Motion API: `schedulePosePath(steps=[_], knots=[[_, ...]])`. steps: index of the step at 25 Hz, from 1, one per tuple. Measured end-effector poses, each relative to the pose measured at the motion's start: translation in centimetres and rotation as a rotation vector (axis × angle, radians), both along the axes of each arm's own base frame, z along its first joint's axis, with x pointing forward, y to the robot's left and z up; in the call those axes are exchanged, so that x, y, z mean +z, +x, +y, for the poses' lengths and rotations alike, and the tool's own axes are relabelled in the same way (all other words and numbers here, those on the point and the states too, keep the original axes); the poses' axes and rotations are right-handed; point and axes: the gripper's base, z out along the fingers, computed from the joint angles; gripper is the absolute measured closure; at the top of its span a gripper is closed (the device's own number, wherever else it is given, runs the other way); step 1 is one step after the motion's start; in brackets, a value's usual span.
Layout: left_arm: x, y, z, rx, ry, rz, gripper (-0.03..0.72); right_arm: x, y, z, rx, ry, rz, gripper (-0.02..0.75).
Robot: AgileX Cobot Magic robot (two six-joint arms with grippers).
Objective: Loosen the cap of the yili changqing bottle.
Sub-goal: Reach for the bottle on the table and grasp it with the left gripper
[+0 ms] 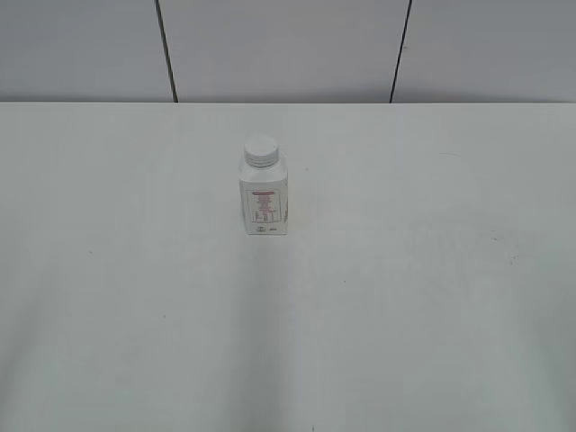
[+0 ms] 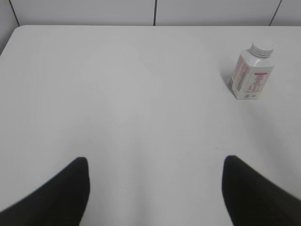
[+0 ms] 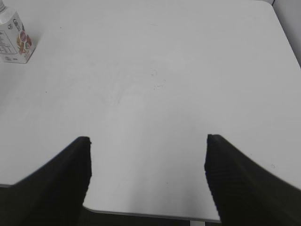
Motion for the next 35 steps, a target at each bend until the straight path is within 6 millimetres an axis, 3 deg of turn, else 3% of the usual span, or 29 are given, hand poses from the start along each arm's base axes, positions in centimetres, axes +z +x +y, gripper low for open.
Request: schedulePosePath(steps=[14,23,31,35], knots=[[0.2,0.0,0.0,0.001,0.001,-0.015,0.155,0.0,0.0,0.0,0.0,0.0,0.0,0.146],[2.7,0.8,0.3,0.03,0.024,-0.314,0.155,0.0,0.0,0.0,0.0,0.0,0.0,0.146],[2.7,3.5,0.6,0.05,0.032,-0.615,0.155,0.0,0.0,0.0,0.0,0.0,0.0,0.146],[1.6,6.0,0.7,0.052,0.044,-0.533,0.155,0.0,0.0,0.0,0.0,0.0,0.0,0.146]])
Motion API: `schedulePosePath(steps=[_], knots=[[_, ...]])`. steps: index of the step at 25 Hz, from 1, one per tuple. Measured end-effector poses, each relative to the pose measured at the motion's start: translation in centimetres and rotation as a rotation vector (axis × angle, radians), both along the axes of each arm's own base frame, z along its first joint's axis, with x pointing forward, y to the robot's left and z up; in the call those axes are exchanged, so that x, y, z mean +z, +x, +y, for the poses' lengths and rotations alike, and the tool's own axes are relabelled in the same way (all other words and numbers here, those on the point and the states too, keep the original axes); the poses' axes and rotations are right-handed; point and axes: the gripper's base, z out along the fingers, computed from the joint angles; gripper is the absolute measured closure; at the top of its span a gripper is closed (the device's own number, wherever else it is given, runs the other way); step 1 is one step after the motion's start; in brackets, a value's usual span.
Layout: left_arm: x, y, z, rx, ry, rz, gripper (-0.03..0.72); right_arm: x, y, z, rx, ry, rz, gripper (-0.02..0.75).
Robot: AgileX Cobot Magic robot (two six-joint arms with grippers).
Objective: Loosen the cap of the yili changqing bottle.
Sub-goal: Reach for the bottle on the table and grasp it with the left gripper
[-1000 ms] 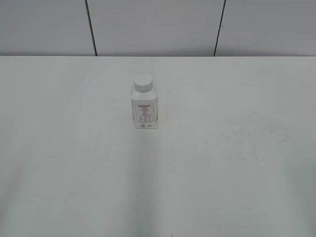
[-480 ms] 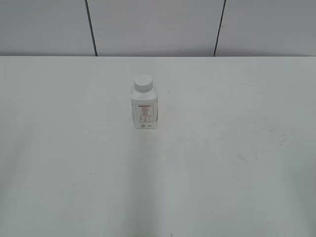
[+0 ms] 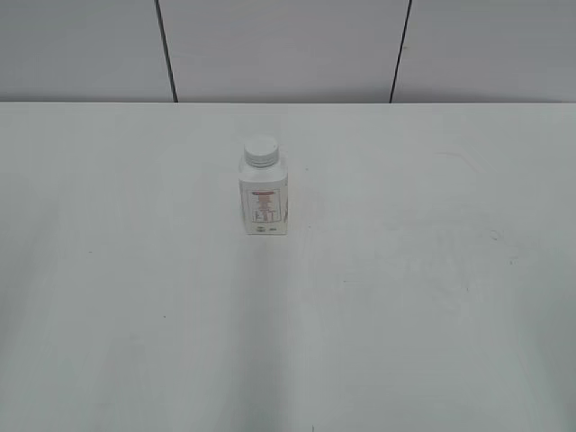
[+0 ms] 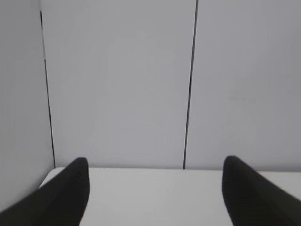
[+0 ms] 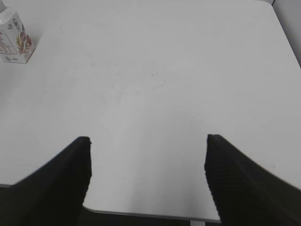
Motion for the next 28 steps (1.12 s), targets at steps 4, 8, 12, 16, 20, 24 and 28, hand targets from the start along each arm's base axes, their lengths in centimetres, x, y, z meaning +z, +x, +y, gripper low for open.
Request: schedulePosePath(steps=[4,8,12,16,20,24,28], knots=[[-0.2,2.3,0.1,0.005,0.016,0.048,0.155,0.0,0.0,0.0,0.0,0.0,0.0,0.146],[0.2,4.5,0.2,0.005,0.017,0.013,0.155,0.0,0.0,0.0,0.0,0.0,0.0,0.146],[-0.3,7.1,0.3,0.003,0.029,0.037,0.155,0.0,0.0,0.0,0.0,0.0,0.0,0.146],[-2.0,10.4,0.2,-0.016,0.083,0.117,0.123,0.0,0.0,0.0,0.0,0.0,0.0,0.146],[-4.3,13.4,0.1,-0.042,0.1,0.194,0.101,0.0,0.0,0.0,0.0,0.0,0.0,0.146],[-5.9,15.5,-0.9,-0.166,0.105,0.21,0.101,0.0,0.0,0.0,0.0,0.0,0.0,0.146],[-8.3,17.9,-2.2,-0.324,0.123,0.302,0.101,0.0,0.0,0.0,0.0,0.0,0.0,0.146]])
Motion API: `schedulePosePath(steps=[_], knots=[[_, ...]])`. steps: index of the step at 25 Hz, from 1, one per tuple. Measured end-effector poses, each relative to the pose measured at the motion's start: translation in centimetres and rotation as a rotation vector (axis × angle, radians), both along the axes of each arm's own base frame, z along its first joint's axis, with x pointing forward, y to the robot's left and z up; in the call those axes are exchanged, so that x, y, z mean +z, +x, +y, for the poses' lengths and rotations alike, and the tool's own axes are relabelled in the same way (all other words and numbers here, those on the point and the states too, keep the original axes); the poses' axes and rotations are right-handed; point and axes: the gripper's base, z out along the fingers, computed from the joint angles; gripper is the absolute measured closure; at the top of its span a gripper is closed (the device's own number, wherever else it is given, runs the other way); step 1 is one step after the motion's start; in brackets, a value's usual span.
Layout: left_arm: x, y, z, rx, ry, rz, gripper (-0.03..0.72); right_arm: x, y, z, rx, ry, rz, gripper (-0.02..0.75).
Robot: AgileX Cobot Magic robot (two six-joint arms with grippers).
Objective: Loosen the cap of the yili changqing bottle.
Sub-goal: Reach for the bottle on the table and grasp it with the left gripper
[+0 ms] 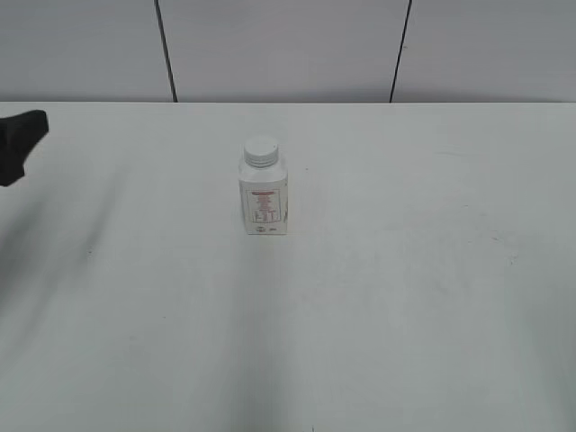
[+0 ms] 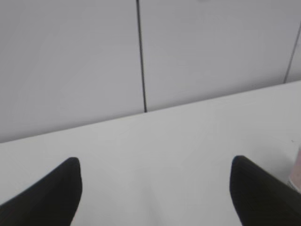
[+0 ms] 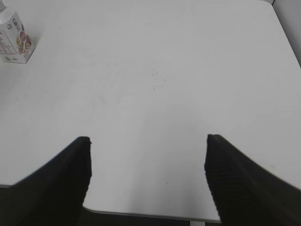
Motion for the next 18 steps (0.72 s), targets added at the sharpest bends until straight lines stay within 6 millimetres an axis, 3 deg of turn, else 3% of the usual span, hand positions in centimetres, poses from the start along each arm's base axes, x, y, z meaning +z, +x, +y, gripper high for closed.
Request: schedulePosePath(steps=[10,18], knots=[[-5.1,5.8,-1.8,-0.29,0.061,0.175,0.101,0.0,0.0,0.0,0.0,0.0,0.0,0.146],[-8.8,9.3,-1.9,-0.556,-0.027,0.179,0.101,0.0,0.0,0.0,0.0,0.0,0.0,0.146]])
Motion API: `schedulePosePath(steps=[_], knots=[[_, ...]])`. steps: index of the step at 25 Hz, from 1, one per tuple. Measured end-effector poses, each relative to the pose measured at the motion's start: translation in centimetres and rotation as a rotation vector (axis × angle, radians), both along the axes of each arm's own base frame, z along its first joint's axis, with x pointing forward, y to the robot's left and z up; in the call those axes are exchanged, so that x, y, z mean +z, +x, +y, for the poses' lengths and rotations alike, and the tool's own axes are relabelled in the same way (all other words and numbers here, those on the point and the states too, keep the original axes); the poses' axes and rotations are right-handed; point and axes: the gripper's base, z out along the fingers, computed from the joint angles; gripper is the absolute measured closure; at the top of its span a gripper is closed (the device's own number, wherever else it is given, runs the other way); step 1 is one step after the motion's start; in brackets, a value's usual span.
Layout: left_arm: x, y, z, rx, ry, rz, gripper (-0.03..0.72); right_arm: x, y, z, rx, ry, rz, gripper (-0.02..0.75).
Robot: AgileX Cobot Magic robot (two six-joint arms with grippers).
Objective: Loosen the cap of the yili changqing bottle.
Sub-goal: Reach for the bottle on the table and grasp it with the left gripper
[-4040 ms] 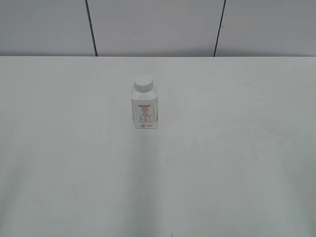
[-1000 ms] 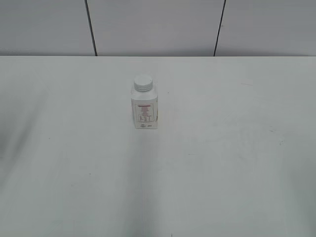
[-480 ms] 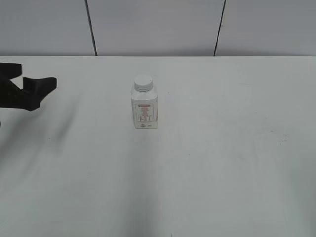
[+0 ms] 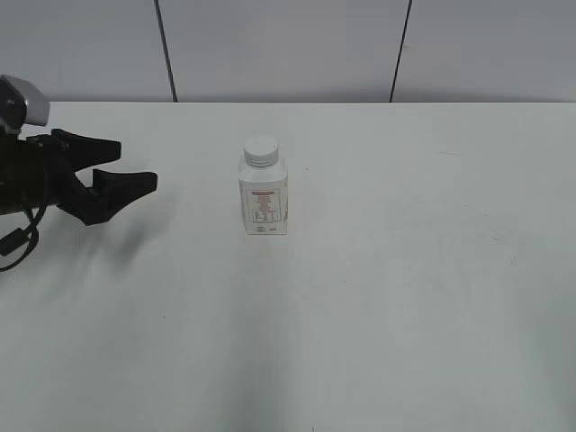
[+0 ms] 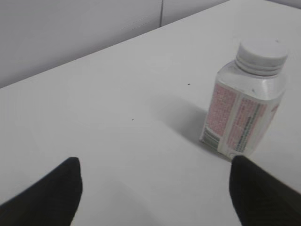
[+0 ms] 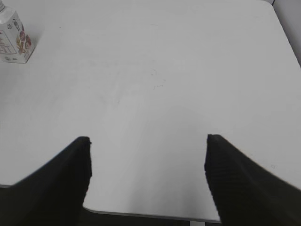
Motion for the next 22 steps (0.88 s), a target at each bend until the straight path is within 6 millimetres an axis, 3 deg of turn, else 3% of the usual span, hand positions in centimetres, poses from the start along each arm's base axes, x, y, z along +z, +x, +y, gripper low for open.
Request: schedulePosePath(steps=[6,11,18,22], knots=[[-3.4,3.0,-0.5,-0.239,0.01,-0.01,0.101,0.0,0.0,0.0,0.0,0.001,0.0,0.146],[-4.4,5.3,-1.3,-0.309,-0.041,-0.058,0.102,0.0,0.0,0.0,0.0,0.001,0.0,0.146],[-4.6,5.7,-4.2,-0.394,-0.061,-0.058,0.102,0.0,0.0,0.0,0.0,0.0,0.0,0.146],[-5.6,5.6,-5.9,-0.438,-0.066,-0.038,0.102,0.0,0.0,0.0,0.0,0.001,0.0,0.146]])
